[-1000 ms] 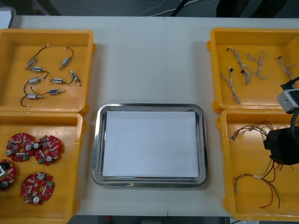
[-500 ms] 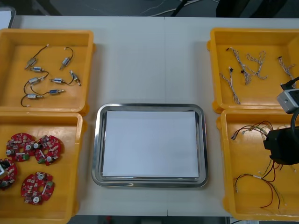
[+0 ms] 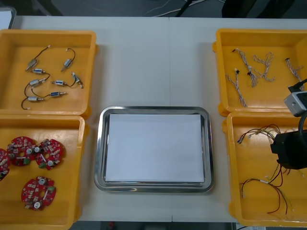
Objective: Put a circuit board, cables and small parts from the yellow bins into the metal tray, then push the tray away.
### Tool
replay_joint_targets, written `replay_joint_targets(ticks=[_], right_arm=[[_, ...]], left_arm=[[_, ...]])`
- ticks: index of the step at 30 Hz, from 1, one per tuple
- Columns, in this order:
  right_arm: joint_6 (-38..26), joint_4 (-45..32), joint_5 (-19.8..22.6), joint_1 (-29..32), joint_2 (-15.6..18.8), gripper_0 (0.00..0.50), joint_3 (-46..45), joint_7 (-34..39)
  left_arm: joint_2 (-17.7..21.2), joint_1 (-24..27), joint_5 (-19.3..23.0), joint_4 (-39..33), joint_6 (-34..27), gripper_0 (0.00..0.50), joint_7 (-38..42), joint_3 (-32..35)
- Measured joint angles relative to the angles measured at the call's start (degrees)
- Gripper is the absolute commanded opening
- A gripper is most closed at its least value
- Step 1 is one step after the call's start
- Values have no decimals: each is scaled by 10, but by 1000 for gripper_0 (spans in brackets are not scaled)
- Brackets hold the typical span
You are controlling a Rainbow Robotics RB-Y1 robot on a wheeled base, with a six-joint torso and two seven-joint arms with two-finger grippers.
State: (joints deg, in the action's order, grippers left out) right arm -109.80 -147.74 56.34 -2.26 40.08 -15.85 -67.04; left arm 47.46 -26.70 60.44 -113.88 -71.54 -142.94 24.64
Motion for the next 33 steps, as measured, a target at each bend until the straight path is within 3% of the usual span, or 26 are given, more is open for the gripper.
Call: replay_joint_targets(ticks=[4, 7, 16, 20, 24, 27, 33], right_arm=[[0, 0, 0, 0, 0, 0, 0, 0], [0, 0, 0, 0, 0, 0, 0, 0], [0, 0, 0, 0, 0, 0, 0, 0], [0, 0, 0, 0, 0, 0, 0, 0], [0, 0, 0, 0, 0, 0, 0, 0], [0, 0, 0, 0, 0, 0, 0, 0], [0, 0, 0, 0, 0, 0, 0, 0]], left_arm=[[0, 3, 6, -53, -37, 0, 8, 14], [0, 12, 6, -95, -72, 0, 57, 17], [0, 91, 0, -180, -192, 0, 461, 17], [0, 142, -14, -213, -246, 0, 509, 4], [0, 201, -58, -253, -289, 0, 519, -51], [0, 249, -99, -280, -318, 0, 585, -121], [-2, 333, -154, -296, -342, 0, 906, -262]])
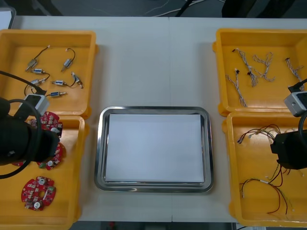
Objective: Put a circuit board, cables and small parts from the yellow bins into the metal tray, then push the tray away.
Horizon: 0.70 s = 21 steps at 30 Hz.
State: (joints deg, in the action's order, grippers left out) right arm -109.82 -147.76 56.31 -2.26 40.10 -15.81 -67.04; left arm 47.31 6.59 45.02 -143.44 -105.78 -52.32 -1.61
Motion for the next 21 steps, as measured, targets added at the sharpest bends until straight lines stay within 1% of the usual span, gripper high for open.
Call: replay_joint_targets(ticks=[2, 3, 5, 10, 16, 18, 21], right_arm=[[0, 0, 0, 0, 0, 0, 0, 0], [0, 0, 0, 0, 0, 0, 0, 0], [0, 0, 0, 0, 0, 0, 0, 0], [0, 0, 0, 0, 0, 0, 1, 0], [0, 0, 0, 0, 0, 0, 1, 0], [0, 0, 0, 0, 0, 0, 1, 0], [0, 0, 0, 0, 0, 0, 1, 0]], left_arm=[[-3, 14, -9, 0, 0, 0, 76, -28], [-6, 20, -12, 0, 0, 0, 92, -39], [-11, 32, -15, 0, -1, 0, 87, -56], [-20, 66, -21, 0, -2, 0, 46, -99], [-35, 112, -24, 9, -2, 0, 46, -146], [-42, 125, -33, 20, -2, 0, 46, -160], [-55, 142, -62, 37, -2, 0, 46, -189]])
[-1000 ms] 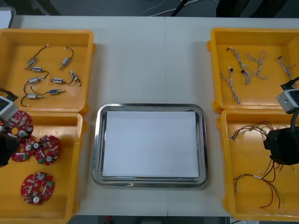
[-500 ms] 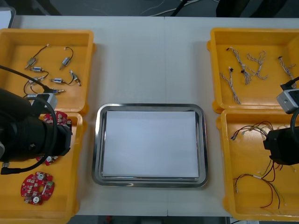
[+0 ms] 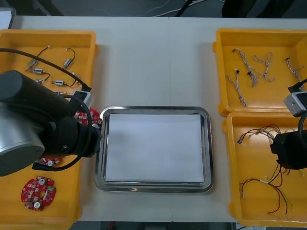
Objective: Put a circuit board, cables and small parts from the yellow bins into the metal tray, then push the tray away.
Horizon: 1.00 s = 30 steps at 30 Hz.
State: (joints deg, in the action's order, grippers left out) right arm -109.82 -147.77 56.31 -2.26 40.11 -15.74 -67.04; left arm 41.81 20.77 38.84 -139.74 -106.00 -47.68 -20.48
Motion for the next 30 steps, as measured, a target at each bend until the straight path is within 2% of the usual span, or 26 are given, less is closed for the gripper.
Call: replay_joint_targets(ticks=[11, 19, 30], right_arm=[[0, 0, 0, 0, 0, 0, 0, 0], [0, 0, 0, 0, 0, 0, 0, 0], [0, 0, 0, 0, 0, 0, 0, 0]], left_arm=[[-44, 32, -88, 59, 0, 0, 8, -116], [-78, 32, -105, 72, 0, 0, 13, -148], [-94, 32, -128, 97, 0, 0, 47, -196]])
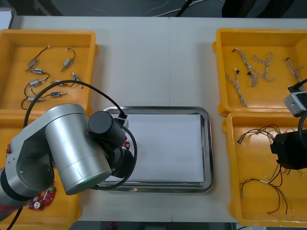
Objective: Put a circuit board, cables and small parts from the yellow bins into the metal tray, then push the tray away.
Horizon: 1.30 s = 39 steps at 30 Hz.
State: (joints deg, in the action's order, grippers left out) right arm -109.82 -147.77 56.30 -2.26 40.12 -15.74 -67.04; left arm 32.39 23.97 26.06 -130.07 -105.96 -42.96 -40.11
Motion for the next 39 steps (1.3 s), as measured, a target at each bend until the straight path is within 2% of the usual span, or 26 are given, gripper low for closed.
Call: replay_joint_targets(ticks=[39], right_arm=[[0, 0, 0, 0, 0, 0, 0, 0]], left_arm=[[-22, 2, -13, 66, 44, 0, 3, -60]])
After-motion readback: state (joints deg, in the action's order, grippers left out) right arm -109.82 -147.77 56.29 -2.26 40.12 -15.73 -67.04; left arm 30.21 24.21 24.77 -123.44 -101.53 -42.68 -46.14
